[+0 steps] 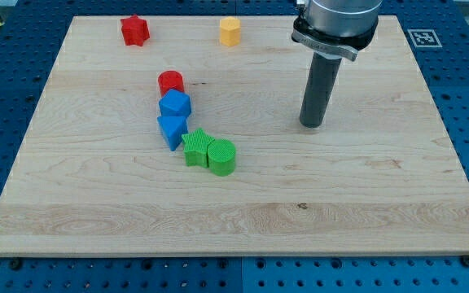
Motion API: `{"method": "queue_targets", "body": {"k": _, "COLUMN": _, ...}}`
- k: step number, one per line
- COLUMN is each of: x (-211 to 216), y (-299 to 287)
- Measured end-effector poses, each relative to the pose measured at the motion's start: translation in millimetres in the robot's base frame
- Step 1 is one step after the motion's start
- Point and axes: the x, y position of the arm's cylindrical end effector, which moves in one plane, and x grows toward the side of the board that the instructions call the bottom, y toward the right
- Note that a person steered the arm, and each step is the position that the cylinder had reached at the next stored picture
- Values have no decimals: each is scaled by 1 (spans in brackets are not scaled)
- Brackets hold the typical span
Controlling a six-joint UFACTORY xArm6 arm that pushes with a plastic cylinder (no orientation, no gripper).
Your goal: Place the green circle parallel to green star
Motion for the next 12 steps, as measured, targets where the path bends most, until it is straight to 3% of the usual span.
{"method": "queue_targets", "body": {"k": 6, "x": 33, "y": -14}}
{"method": "queue_targets", "body": {"k": 9, "x": 68, "y": -64}}
{"method": "queue_targets", "body": {"k": 10, "x": 53, "y": -99}}
{"method": "queue_targets", "body": {"k": 12, "x": 81, "y": -99}}
